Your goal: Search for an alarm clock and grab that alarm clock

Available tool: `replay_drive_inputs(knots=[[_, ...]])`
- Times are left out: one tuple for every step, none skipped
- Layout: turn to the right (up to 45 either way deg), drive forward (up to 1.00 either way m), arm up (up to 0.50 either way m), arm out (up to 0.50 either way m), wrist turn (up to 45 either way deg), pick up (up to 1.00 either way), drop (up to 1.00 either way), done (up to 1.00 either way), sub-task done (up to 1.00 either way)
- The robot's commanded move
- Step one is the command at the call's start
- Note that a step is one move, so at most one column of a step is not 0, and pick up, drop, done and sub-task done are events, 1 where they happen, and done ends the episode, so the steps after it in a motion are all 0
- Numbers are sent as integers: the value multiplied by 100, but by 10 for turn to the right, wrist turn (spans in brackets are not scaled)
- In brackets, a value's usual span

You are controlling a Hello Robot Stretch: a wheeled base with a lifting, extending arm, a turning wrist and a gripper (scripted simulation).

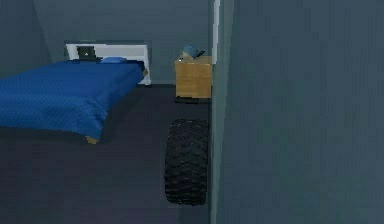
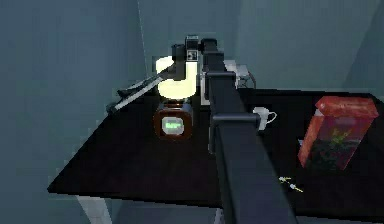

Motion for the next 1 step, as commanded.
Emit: replay_drive_inputs(knots=[[0,0,0,0,450,0,0,0,0]])
